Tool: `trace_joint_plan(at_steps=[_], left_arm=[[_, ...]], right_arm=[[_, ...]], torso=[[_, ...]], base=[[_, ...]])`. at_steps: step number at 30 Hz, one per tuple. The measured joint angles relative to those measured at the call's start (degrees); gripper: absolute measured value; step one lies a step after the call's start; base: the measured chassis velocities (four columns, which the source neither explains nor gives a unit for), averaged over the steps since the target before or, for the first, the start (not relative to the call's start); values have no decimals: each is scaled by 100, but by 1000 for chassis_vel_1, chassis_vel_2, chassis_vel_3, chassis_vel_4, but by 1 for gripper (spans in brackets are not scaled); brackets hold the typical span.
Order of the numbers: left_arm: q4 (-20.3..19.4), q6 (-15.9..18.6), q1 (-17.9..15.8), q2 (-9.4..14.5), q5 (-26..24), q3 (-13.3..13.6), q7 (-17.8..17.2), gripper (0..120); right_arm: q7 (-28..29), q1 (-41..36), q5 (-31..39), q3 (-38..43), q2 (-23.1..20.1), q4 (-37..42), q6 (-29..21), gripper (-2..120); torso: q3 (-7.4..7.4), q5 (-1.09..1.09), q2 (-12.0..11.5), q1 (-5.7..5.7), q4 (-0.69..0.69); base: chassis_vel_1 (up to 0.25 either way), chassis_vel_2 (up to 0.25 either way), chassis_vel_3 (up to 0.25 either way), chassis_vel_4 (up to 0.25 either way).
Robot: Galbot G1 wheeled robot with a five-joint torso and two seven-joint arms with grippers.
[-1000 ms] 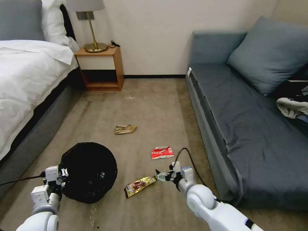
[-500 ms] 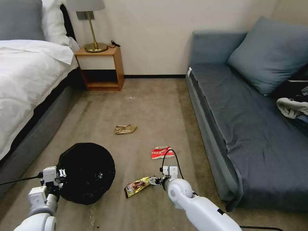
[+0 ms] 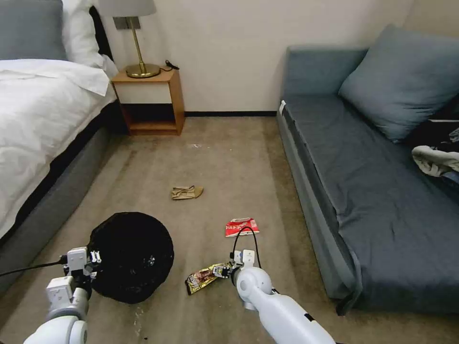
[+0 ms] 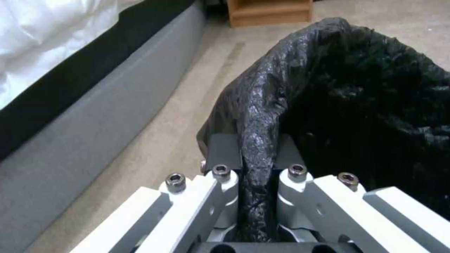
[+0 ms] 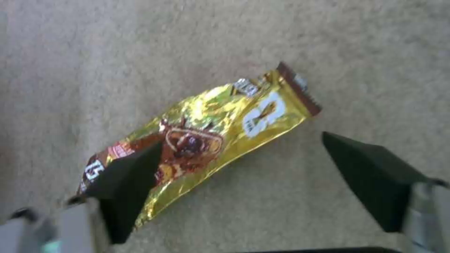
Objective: Pick up the trash bin, then pick up the garbage on the floor and place it into the trash bin.
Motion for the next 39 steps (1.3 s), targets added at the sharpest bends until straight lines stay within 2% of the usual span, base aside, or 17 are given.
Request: trace_joint_plan(at_steps=[4,7,8,10,14,15,19,21,23,31,34,39], left_arm=[[2,-5,-12,22,-4,-20,0,7],[10,-12,-11,21,-4,-20,-1,7],[30,-25,-10,20,-5,-11,-1,7],[38,-33,-11,19,-5,-5,-2,7],[57,-41,-22,-3,-4,28,-5,7],[57,-41,-22,-3,-4,28,-5,7],[77,-48,-26,-18,7,52,-5,7],[87,-52,-26,-18,9,52,-5,7],[106,-57,-28,-17,11,49,-7,7],[133,-65,-30,-16,12,46,-8,7],[141,-68,-30,-11,8,53,-8,7],[141,-70,-29,-13,3,78,-8,7]], right_arm=[[-128,-2,-221,141,176,-227,-5,68],[-164,-1,-269,174,201,-272,1,63],[-213,-1,-328,225,227,-333,17,54],[-238,-1,-352,246,236,-359,30,50],[-336,-2,-500,278,265,-453,123,32],[-336,-2,-500,278,265,-453,123,32],[-475,-2,-677,298,292,-477,309,14],[-515,-2,-703,300,292,-476,370,10],[-602,1,-787,300,290,-453,513,1],[-783,9,-1001,343,226,-279,923,0],[-939,-56,-1157,320,-5,225,1358,0],[-1125,-136,-1254,307,-290,900,1695,0]], torso=[[0,0,0,0,0],[0,0,0,0,0],[0,1,0,0,0],[0,1,0,0,0],[0,0,0,-1,0],[0,0,0,-1,0],[0,1,0,0,0],[0,1,0,-1,0],[0,1,0,-1,0],[0,1,0,-1,0],[0,2,0,-1,1],[0,2,0,-1,-1]], base=[[0,0,0,0],[0,0,0,0],[0,0,0,0],[0,0,0,0],[0,0,0,0],[0,0,0,0],[0,0,0,0],[0,0,0,0],[0,0,0,0],[0,0,0,0],[0,0,0,0],[0,0,0,0]])
